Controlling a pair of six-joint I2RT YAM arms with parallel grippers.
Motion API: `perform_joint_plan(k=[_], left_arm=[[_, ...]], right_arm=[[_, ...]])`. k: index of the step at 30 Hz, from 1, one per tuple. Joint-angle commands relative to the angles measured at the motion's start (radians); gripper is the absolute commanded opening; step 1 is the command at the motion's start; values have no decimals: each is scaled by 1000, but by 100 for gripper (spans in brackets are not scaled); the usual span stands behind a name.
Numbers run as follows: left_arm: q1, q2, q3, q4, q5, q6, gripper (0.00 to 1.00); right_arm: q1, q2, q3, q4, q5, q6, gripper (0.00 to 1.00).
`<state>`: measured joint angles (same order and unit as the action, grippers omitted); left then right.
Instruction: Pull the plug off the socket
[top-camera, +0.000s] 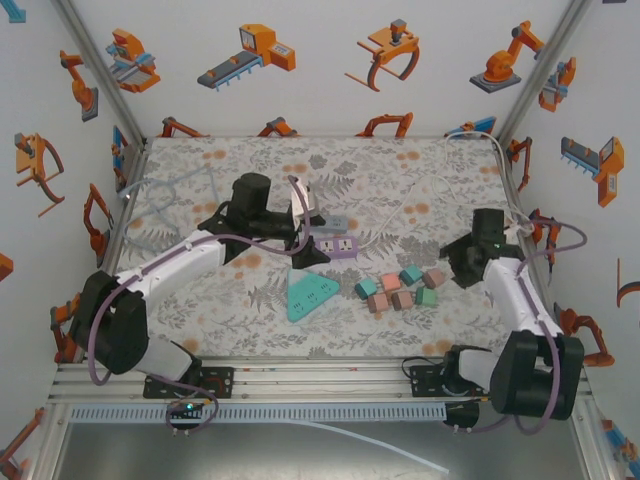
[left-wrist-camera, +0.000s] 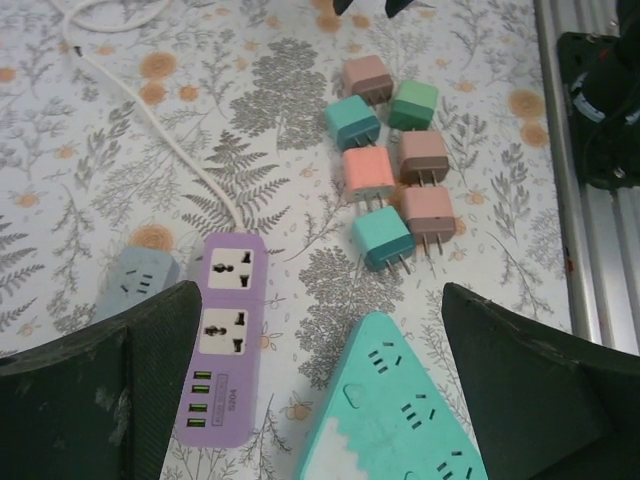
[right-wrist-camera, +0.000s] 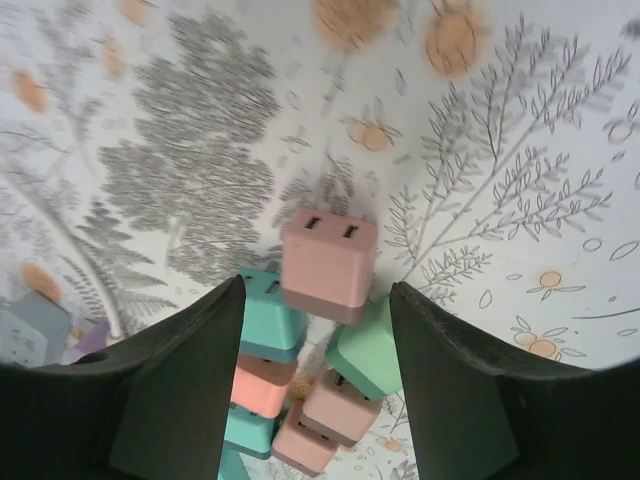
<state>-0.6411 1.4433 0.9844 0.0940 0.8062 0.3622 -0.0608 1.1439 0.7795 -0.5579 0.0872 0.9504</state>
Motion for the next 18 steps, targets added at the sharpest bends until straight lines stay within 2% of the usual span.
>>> perform_joint_plan(k=[1,3,6,10,14,18], left_arm=[[2,-44,-31,147,-93,-94,97],[13,-42,-35,172,-135,-143,97],[45,-34,-27,203,-183,-249,97],[123,-14,-1,202,-264,-477,97],[196,-9,2,178,-332,-625,97],[248,-1,1,155,-378,-717,98]], right_arm=[[123,-30,119,38,169,-179,56],[219,-16,165,118,208,-291,56],[328,46,228,260,170,-442,55],[465,198,373,340,106,-643,55],[563,367,527,343,-24,-858,56],[587,495,625,350,-229,-1031,56]])
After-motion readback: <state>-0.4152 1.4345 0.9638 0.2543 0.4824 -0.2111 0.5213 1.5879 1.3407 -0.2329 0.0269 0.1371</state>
